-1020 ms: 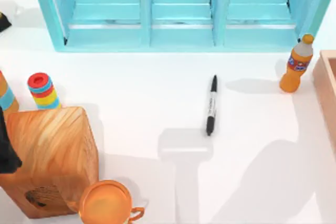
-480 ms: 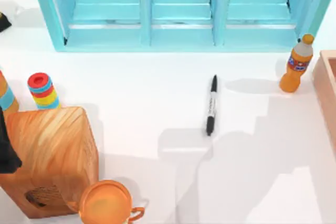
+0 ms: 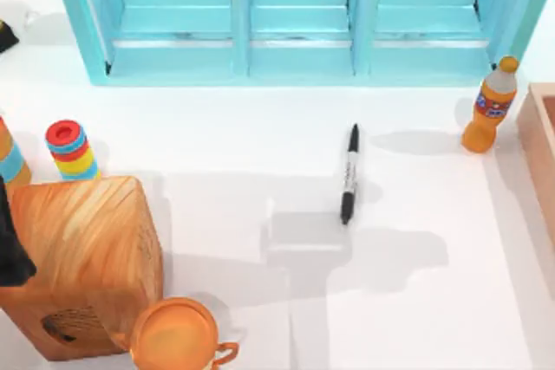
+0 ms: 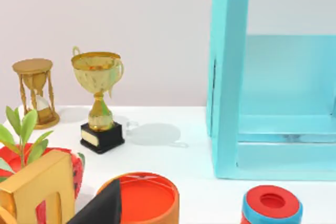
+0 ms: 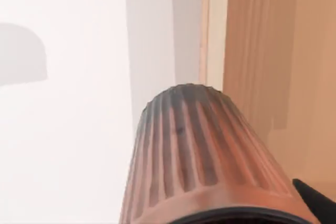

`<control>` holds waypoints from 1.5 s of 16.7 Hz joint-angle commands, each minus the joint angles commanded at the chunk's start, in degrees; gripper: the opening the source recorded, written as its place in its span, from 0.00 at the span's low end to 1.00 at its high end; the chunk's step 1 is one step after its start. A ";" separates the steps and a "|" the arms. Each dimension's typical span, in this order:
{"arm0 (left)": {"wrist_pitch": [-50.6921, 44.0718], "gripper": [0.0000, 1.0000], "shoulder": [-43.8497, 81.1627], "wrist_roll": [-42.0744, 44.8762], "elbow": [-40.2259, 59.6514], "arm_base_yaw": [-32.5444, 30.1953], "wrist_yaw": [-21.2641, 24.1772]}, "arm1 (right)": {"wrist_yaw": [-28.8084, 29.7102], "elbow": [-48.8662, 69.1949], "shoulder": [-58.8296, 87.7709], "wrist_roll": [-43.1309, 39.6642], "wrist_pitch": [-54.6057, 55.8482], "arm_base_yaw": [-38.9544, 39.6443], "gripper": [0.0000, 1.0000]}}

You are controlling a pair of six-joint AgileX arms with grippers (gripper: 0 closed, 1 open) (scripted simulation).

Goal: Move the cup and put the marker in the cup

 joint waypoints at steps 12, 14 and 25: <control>0.00 1.00 0.00 0.00 0.00 0.00 0.00 | 1.27 -2.02 5.61 12.78 6.55 12.97 0.00; 0.00 1.00 0.00 0.00 0.00 0.00 0.00 | 1.85 -3.57 8.07 18.25 10.03 18.16 0.00; 0.00 1.00 0.00 0.00 0.00 0.00 0.00 | 2.39 -7.96 10.71 22.67 17.27 22.84 0.00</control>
